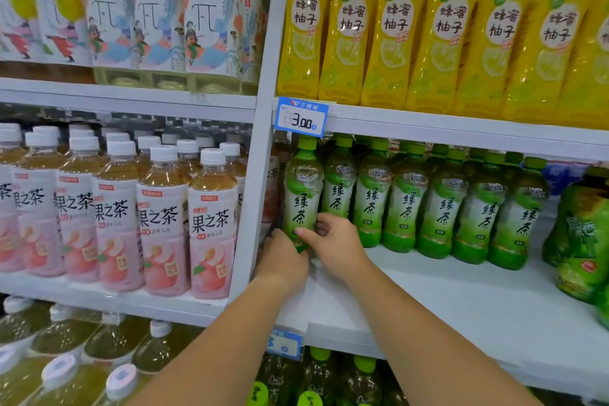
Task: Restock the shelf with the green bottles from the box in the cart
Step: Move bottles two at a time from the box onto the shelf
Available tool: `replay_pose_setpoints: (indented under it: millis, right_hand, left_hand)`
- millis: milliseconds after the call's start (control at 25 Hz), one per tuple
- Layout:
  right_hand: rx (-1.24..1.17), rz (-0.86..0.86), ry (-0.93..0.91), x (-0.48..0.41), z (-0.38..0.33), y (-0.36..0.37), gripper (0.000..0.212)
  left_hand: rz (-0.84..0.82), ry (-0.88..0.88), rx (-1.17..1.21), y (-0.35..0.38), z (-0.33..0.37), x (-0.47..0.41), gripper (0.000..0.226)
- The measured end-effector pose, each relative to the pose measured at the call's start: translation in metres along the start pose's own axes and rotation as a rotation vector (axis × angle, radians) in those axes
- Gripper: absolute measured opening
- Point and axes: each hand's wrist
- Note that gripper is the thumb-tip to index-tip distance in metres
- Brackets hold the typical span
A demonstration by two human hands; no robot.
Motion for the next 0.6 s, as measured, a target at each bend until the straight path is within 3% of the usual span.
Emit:
replay_pose_setpoints:
  millis: [240, 440, 600]
  right_hand:
    - [0.045, 0.059, 0.013, -0.002, -0.005, 0.01, 0.031]
    - [-0.011, 0.059, 0.016, 0.001, -0.005, 0.013, 0.024]
    - [-0.03, -0.004, 0.132, 0.006, -0.003, 0.003, 0.04]
  left_hand:
    - [0.08, -0.072, -0.029, 0.004, -0.002, -0.004, 0.046]
    - [0.1, -0.051, 0.081, 0.003, -0.002, -0.003, 0.041]
    - [0.117, -0.033, 0.166, 0.001, 0.001, 0.0, 0.036]
Point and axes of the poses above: each hand's wrist, its own x-axis away from the middle knuckle, its own y-axis out of the palm, z = x × y, and after that the axes turned 11 degrees about x, right-handed
